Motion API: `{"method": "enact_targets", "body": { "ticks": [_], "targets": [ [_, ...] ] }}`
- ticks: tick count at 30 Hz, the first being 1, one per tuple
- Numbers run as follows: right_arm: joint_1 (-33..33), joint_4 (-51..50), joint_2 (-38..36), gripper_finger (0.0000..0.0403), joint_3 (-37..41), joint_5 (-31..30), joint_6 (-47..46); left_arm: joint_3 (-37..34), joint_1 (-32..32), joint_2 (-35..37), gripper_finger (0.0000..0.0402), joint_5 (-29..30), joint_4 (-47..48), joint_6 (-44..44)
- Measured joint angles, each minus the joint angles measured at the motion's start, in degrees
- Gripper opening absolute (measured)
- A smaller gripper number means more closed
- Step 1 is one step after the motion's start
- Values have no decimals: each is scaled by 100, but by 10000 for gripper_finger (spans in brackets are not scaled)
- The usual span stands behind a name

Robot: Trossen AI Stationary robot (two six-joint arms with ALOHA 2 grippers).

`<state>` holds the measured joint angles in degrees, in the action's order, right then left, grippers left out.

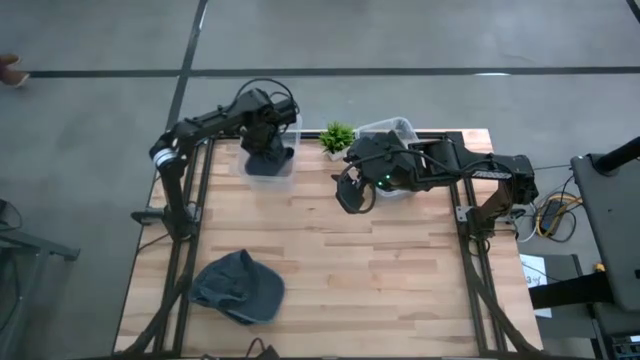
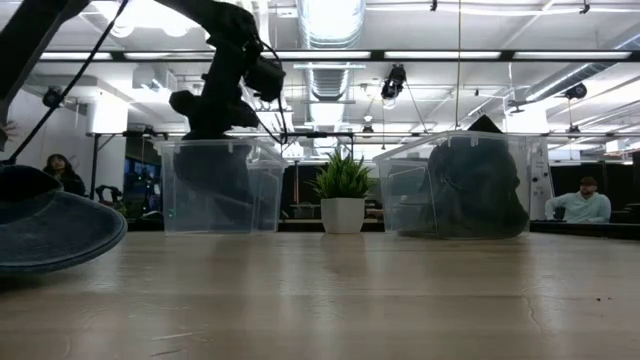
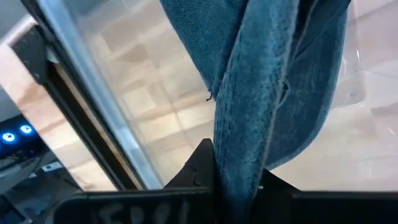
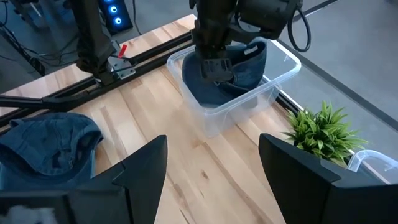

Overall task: Pick & Place hat
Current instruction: Put the right blue cap into the left transparent bin

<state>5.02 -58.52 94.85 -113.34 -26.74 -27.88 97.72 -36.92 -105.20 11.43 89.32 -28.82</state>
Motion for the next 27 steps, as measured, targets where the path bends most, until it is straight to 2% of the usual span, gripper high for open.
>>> {"method": "enact_targets", "body": {
  "ticks": [7, 12, 20, 23, 27],
  "targets": [
    [0, 0, -2, 249, 37, -2, 0, -264, -11, 23, 12, -33, -493, -242],
    [0, 0, -7, 249, 116, 0, -9, -514, -51, 29, 12, -329, -843, -273],
    [-2, 0, -7, 249, 312, 0, -22, -744, -51, 31, 12, -538, -841, -439],
    [0, 2, -7, 249, 328, 0, -22, -751, -53, 34, 22, -789, -1004, -318],
    [-2, 5, -7, 249, 327, 0, -22, -776, -51, 34, 54, -1052, -1175, -201]
  ]
}}
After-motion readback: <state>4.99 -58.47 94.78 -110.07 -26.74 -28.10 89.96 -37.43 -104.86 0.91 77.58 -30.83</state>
